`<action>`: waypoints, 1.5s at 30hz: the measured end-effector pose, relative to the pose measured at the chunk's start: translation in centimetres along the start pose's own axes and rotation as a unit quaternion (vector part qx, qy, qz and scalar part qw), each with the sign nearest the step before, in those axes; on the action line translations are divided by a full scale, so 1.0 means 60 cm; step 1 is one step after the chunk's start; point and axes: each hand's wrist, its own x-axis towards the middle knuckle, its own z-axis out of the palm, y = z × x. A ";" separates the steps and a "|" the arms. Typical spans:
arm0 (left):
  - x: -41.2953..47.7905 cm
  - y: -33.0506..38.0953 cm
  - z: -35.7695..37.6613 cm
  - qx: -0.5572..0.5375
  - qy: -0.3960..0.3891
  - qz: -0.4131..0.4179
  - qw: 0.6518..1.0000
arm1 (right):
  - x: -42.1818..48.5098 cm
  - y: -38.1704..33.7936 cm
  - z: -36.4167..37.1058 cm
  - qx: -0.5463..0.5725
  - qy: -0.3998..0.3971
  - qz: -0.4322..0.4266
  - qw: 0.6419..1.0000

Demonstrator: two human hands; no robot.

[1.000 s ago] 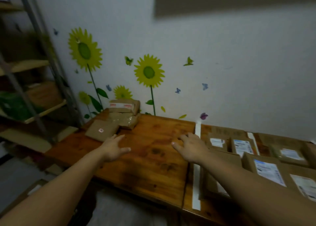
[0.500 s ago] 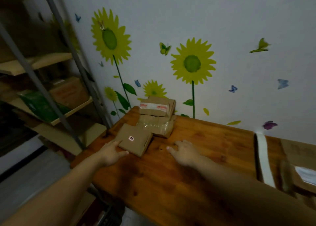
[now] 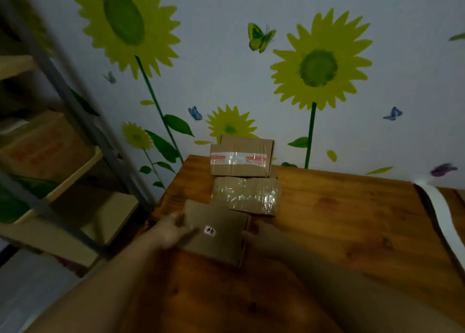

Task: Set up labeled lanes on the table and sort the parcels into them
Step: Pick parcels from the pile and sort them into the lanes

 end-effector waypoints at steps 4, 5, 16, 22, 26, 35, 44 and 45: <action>0.108 -0.036 -0.025 -0.045 -0.016 0.006 0.999 | 0.034 -0.017 0.052 0.133 0.050 0.068 0.988; 0.130 -0.043 -0.029 -0.052 -0.023 -0.001 0.998 | 0.041 -0.022 0.062 0.156 0.062 0.074 0.983; 0.148 -0.014 -0.026 -0.066 -0.151 0.012 0.986 | -0.018 -0.024 0.017 0.265 0.173 0.163 0.934; 0.050 0.074 0.011 -0.133 -0.101 0.056 0.984 | -0.108 0.003 -0.053 0.250 0.273 0.127 0.920; -0.031 0.138 0.055 -0.213 -0.036 0.077 0.973 | -0.183 0.025 -0.104 0.208 0.360 0.107 0.903; -0.176 0.195 0.149 -0.202 0.004 0.180 0.963 | -0.339 0.080 -0.162 0.242 0.382 0.040 0.891; -0.253 0.230 0.171 -0.248 -0.008 0.325 0.913 | -0.441 0.088 -0.161 0.242 0.415 -0.036 0.876; -0.257 0.230 0.174 -0.238 -0.011 0.334 0.912 | -0.453 0.090 -0.155 0.241 0.424 -0.036 0.872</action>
